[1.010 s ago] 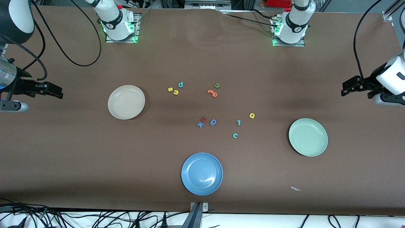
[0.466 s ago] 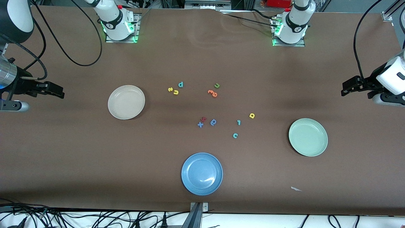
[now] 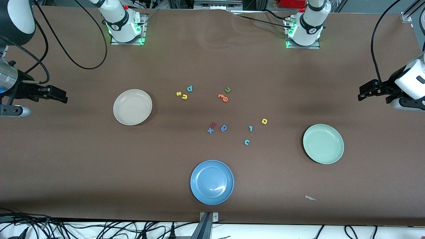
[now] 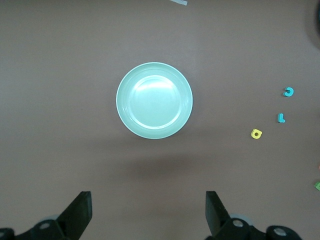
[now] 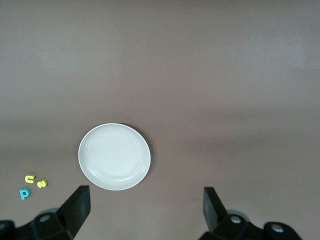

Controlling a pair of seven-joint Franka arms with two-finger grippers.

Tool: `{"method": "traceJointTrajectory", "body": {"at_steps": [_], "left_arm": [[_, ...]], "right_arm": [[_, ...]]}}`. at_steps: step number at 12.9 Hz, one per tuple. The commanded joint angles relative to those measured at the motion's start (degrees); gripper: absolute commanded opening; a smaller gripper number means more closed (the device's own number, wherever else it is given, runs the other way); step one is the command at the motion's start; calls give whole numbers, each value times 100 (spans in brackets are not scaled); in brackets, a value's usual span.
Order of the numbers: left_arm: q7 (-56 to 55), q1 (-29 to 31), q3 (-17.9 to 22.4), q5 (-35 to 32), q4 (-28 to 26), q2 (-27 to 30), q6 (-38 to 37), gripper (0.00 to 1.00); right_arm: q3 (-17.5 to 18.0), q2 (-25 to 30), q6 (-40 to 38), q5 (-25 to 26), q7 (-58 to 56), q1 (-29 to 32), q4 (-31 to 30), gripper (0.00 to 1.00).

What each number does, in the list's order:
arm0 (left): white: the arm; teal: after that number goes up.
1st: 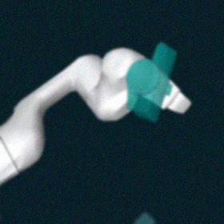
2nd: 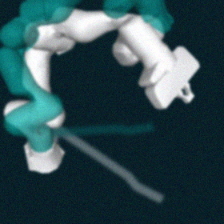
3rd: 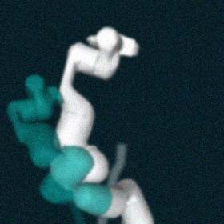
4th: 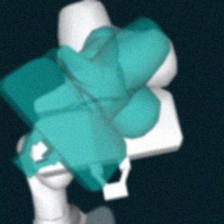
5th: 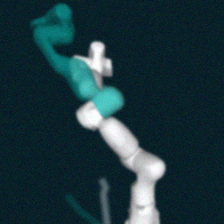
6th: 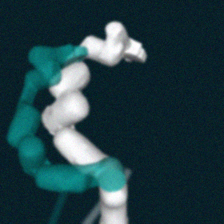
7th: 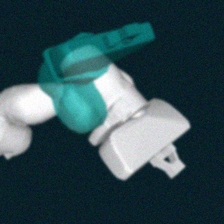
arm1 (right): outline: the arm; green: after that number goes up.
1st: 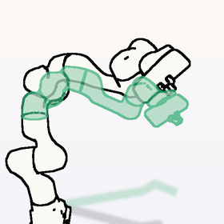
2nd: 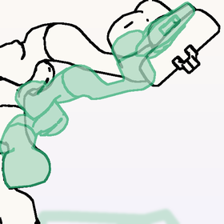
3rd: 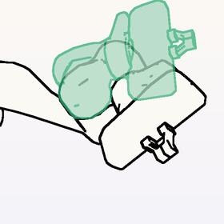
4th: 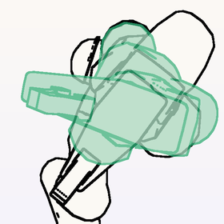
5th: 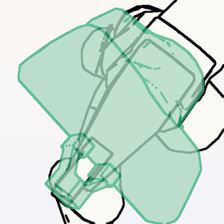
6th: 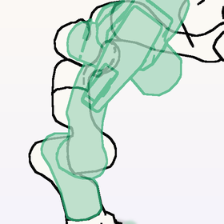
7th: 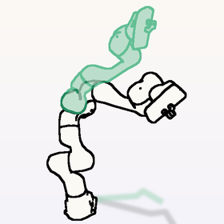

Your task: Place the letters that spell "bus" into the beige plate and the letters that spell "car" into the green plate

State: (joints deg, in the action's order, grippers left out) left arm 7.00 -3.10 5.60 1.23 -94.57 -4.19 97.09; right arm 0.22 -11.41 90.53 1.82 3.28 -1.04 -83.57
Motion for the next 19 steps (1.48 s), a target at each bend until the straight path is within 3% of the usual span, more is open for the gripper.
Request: {"method": "traceJointTrajectory", "body": {"at_steps": [1,19], "left_arm": [[82,20,-24,-193,62,32,-102,100],[82,20,-15,-193,62,32,-102,100]], "right_arm": [[-4,7,-132,-112,-91,7,113,100],[-13,7,-132,-103,-284,16,104,100]]}}
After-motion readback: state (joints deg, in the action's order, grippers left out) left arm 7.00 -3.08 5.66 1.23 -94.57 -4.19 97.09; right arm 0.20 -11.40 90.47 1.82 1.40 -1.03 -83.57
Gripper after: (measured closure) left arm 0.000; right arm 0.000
